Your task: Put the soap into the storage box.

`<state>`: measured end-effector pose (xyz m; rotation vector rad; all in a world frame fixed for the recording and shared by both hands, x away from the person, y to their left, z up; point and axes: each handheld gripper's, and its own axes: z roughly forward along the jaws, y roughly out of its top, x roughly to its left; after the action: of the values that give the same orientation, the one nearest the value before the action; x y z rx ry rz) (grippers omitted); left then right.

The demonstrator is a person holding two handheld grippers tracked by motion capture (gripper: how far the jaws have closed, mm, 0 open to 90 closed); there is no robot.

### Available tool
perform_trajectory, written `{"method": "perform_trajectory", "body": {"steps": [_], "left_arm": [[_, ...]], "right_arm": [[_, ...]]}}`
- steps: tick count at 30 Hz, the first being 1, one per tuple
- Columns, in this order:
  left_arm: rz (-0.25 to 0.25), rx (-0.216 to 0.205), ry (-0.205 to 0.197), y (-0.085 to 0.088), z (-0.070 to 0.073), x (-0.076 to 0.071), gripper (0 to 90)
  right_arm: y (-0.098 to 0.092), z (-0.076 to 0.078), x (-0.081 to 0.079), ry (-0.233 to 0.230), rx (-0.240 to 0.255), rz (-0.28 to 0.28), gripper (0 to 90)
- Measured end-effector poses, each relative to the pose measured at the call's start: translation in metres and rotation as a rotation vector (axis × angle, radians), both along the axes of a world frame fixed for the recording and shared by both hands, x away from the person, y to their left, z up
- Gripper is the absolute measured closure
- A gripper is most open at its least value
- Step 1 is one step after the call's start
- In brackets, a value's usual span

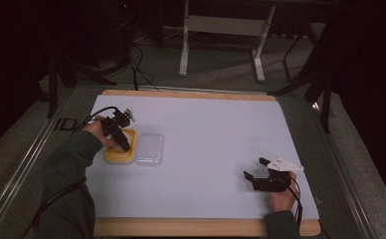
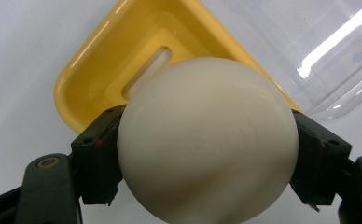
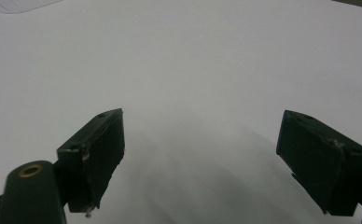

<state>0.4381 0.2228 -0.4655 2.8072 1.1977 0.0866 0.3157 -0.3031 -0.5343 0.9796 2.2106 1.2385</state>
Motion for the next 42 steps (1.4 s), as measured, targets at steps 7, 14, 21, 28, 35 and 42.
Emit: {"method": "perform_trajectory", "body": {"steps": [7,14,21,28,35,42], "left_arm": [[0.016,-0.024,-0.043,0.004,-0.004,-0.002,10.4],[0.008,-0.061,-0.077,0.007,0.003,-0.005,11.7],[0.006,-0.059,-0.090,0.008,0.006,-0.006,13.8],[-0.009,-0.057,-0.117,0.007,0.015,-0.009,14.8],[-0.032,-0.065,-0.156,0.002,0.025,-0.012,15.3],[-0.095,-0.144,-0.199,-0.013,0.037,-0.021,21.2]], "right_arm": [[0.000,0.000,0.000,0.001,-0.003,0.002,14.9],[0.000,0.000,0.000,0.000,-0.005,0.002,14.9],[0.000,0.000,0.000,0.001,-0.003,0.001,14.9],[0.000,0.000,0.000,0.000,-0.003,0.000,14.9],[0.000,0.000,0.000,0.000,-0.003,0.000,14.9],[0.000,0.000,0.000,0.001,-0.002,0.000,15.0]]}}
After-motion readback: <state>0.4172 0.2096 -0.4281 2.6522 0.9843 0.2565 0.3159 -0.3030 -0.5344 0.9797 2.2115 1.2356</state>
